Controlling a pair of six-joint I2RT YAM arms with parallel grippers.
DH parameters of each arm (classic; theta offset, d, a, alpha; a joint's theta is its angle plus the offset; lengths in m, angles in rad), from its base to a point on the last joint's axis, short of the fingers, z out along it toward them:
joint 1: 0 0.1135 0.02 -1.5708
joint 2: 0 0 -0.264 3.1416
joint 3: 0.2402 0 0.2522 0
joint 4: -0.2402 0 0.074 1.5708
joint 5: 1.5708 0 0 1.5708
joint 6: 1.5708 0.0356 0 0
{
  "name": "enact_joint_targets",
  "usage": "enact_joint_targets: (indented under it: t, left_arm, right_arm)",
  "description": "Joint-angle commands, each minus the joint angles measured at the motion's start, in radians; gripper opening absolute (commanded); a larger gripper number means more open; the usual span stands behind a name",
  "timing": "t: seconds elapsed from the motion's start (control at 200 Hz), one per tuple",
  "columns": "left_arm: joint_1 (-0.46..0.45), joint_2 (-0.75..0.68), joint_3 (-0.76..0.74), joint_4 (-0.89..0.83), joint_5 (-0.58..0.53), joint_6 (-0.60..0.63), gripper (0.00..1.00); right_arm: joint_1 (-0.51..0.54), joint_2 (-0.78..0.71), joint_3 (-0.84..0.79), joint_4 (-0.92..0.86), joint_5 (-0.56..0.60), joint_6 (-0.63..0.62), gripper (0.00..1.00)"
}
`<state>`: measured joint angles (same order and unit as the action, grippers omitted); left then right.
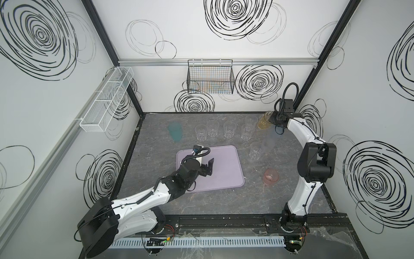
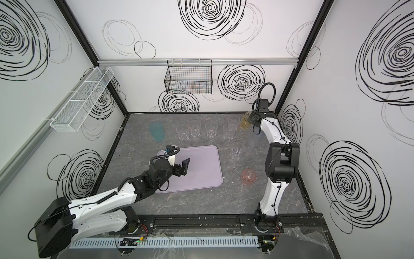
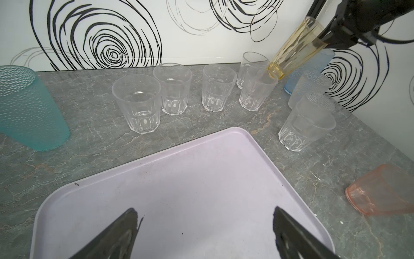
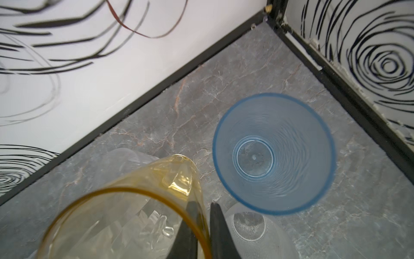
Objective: Place the glasses into the tray
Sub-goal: 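Grasp the yellow glass with the right gripper and lift it, then carry the yellow glass and set it on the tray's far corner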
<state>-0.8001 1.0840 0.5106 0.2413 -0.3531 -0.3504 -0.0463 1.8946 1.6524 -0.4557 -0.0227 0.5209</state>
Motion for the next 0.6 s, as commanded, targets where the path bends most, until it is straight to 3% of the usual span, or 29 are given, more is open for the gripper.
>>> enact_joint_targets:
  t: [0.0, 0.17, 0.255, 0.385, 0.495, 0.595]
  left_arm:
    - [0.021, -0.035, 0.008, 0.011, -0.02, 0.02, 0.96]
    - [0.154, -0.071, 0.131, -0.212, -0.019, 0.034, 0.96]
    - [0.259, -0.087, 0.198, -0.319, 0.034, 0.009, 0.96]
    - [0.426, -0.134, 0.236, -0.413, 0.154, -0.067, 0.96]
    - [0.526, -0.179, 0.216, -0.433, 0.233, -0.121, 0.96]
    - [0.542, -0.193, 0.2, -0.462, 0.195, -0.135, 0.96]
  right_arm:
    - [0.03, -0.119, 0.011, -0.017, 0.017, -0.011, 0.0]
    - [0.136, -0.244, 0.011, -0.071, 0.115, -0.094, 0.0]
    - [0.239, -0.293, 0.005, -0.098, 0.22, -0.144, 0.0]
    - [0.38, -0.326, 0.036, -0.173, 0.281, -0.162, 0.0]
    - [0.489, -0.32, 0.036, -0.202, 0.211, -0.159, 0.0]
    - [0.599, -0.284, 0.025, -0.219, 0.164, -0.153, 0.0]
